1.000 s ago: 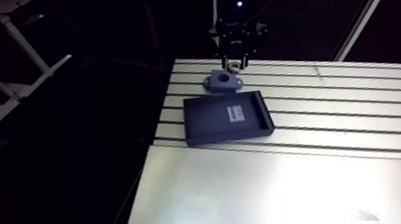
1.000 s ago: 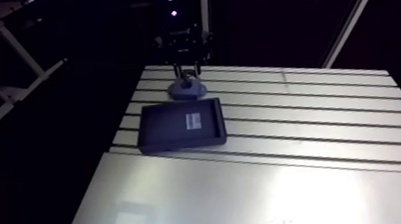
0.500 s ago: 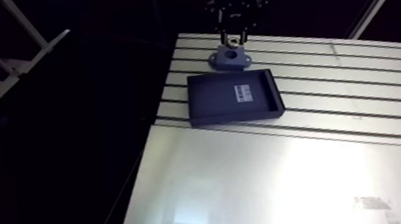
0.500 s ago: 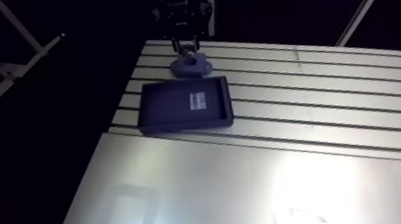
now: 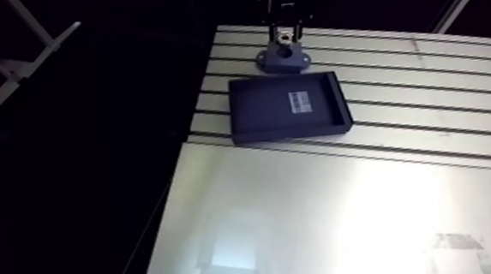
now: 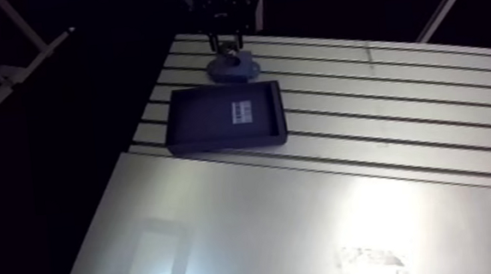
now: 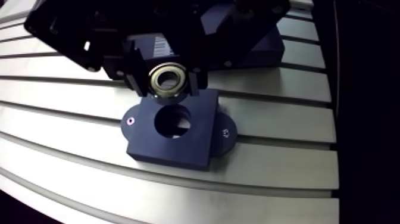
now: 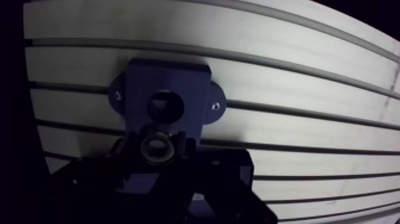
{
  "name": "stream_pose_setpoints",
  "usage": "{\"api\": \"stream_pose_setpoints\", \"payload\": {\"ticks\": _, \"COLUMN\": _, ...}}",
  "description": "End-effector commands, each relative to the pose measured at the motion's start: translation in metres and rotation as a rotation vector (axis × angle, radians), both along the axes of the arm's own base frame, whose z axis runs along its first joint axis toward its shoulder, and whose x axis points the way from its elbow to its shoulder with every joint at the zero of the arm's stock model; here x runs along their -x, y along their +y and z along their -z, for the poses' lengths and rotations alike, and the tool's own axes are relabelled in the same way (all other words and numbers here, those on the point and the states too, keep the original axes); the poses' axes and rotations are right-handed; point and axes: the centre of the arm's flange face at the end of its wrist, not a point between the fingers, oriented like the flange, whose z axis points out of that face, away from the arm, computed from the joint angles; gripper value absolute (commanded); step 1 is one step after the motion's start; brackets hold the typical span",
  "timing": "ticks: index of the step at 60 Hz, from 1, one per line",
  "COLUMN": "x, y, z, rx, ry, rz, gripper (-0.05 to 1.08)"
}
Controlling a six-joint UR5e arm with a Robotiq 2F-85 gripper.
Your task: Pick up the bearing and press it into the housing until flush.
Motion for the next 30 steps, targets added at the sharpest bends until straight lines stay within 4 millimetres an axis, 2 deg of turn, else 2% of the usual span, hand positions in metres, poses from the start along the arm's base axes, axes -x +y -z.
{"api": "stream_pose_setpoints", "payload": {"ticks": 1, "x": 0.0029, "y": 0.0004, "z": 0.0099, "rx": -0.004, "ry": -0.012, "rz": 0.001, "gripper": 0.7}}
{"api": "stream_pose_setpoints", "payload": {"ticks": 15, "x": 0.0064, "y": 0.0026, "z": 0.0186, "rx": -0.004, "ry": -0.023, "rz": 0.004, "gripper": 0.7}}
{"api": "stream_pose_setpoints", "payload": {"ticks": 30, "x": 0.0077, "y": 0.0023, "z": 0.0184, "rx": -0.001, "ry": -0.021, "rz": 0.004, "gripper": 0.7}}
